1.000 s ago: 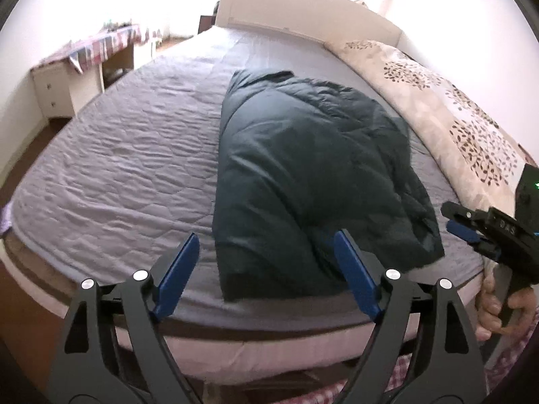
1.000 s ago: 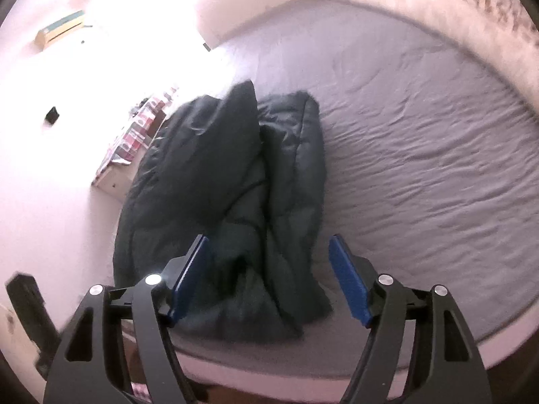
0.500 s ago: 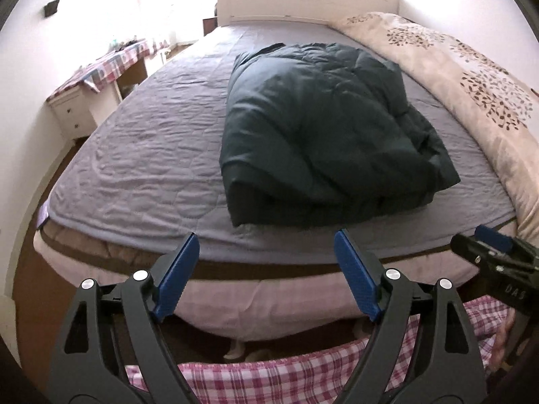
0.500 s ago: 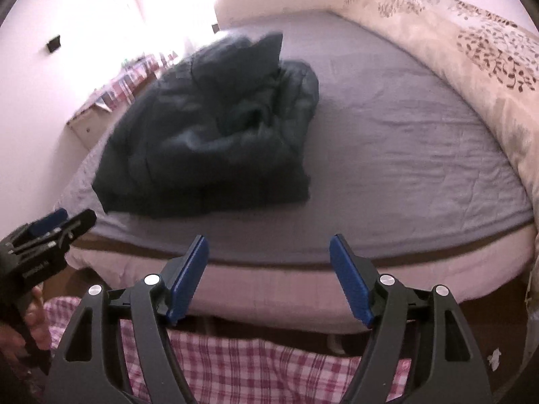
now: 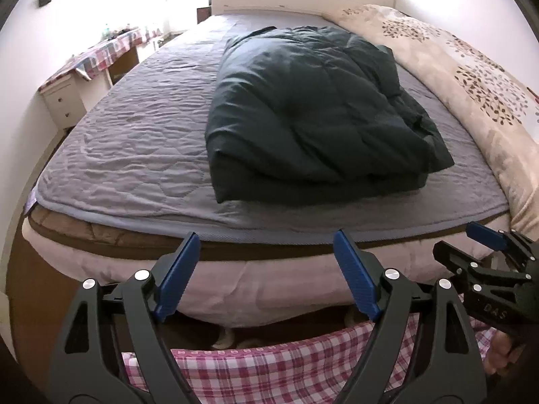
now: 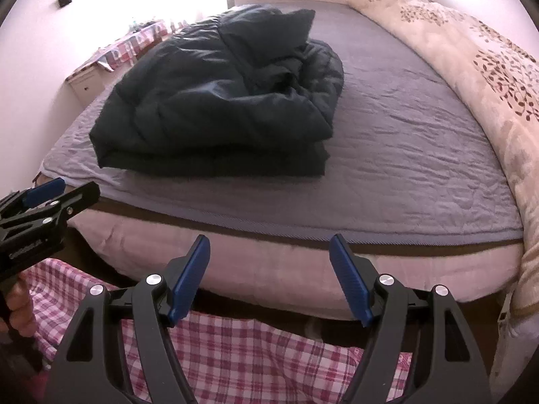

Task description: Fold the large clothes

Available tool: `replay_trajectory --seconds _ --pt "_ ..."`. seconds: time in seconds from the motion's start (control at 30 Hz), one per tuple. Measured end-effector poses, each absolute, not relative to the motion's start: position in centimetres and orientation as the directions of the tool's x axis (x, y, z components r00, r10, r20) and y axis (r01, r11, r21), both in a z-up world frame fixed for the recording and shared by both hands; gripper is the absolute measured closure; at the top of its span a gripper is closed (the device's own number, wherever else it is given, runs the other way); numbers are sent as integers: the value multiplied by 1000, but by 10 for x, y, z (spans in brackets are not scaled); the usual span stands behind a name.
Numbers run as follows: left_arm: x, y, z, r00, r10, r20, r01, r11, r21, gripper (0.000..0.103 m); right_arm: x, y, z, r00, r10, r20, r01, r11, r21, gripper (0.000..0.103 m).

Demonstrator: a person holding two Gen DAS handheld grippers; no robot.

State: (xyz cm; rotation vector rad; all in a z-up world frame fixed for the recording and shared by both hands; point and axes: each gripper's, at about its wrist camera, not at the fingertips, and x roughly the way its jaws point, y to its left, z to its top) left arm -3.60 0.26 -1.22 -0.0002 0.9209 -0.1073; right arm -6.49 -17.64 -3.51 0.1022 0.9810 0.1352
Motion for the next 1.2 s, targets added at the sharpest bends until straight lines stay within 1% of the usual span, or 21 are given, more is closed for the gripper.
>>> replay_trajectory --seconds 1.2 --pt "-32 2 -21 568 -116 -815 101 992 -71 24 -62 -180 -44 511 171 -842 -35 983 179 31"
